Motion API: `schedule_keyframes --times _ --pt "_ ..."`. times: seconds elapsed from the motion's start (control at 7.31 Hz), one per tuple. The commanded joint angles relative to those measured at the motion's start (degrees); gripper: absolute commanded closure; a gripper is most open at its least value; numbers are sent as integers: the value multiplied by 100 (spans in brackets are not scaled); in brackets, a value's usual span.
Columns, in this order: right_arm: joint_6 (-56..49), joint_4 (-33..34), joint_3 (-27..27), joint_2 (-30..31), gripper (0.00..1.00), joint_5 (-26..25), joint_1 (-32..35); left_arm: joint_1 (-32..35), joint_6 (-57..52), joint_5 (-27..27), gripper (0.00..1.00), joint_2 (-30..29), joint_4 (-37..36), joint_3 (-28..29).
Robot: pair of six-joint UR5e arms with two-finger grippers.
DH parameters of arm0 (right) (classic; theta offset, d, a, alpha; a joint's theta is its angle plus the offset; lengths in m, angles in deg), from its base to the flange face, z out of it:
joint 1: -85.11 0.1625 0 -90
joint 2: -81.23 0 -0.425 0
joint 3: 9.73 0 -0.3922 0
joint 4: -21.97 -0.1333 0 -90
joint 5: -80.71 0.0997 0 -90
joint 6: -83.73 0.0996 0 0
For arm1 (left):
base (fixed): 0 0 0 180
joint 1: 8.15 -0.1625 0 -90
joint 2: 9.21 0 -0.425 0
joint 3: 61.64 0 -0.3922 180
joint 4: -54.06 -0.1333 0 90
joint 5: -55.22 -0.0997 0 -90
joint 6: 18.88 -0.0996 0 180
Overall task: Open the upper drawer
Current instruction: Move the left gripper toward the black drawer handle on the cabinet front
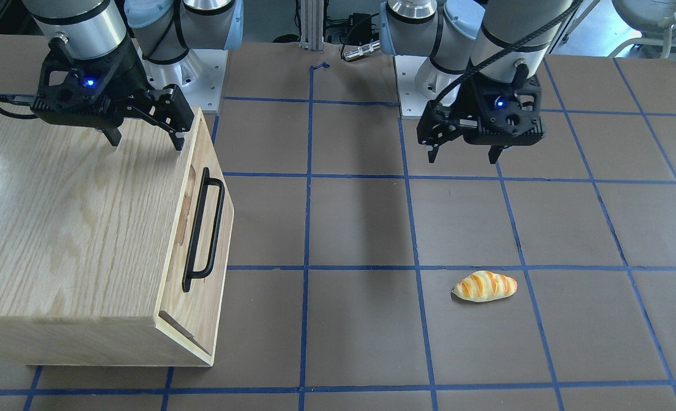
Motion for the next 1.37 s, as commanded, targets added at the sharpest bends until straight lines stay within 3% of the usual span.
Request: schedule_keyframes --times 0.0,0.41,0.82,1.23 --pt "0 0 0 0 0 0 0 543 739 394 0 -319 -419 45" --pt "0 0 0 0 0 0 0 966 1603 931 0 -855 -509 597" --pt "0 0 0 0 0 9 0 1397 2208 1483 0 -1366 -1350 731" --pt "0 0 0 0 0 0 0 1722 2840 1494 0 -1726 -1361 1107"
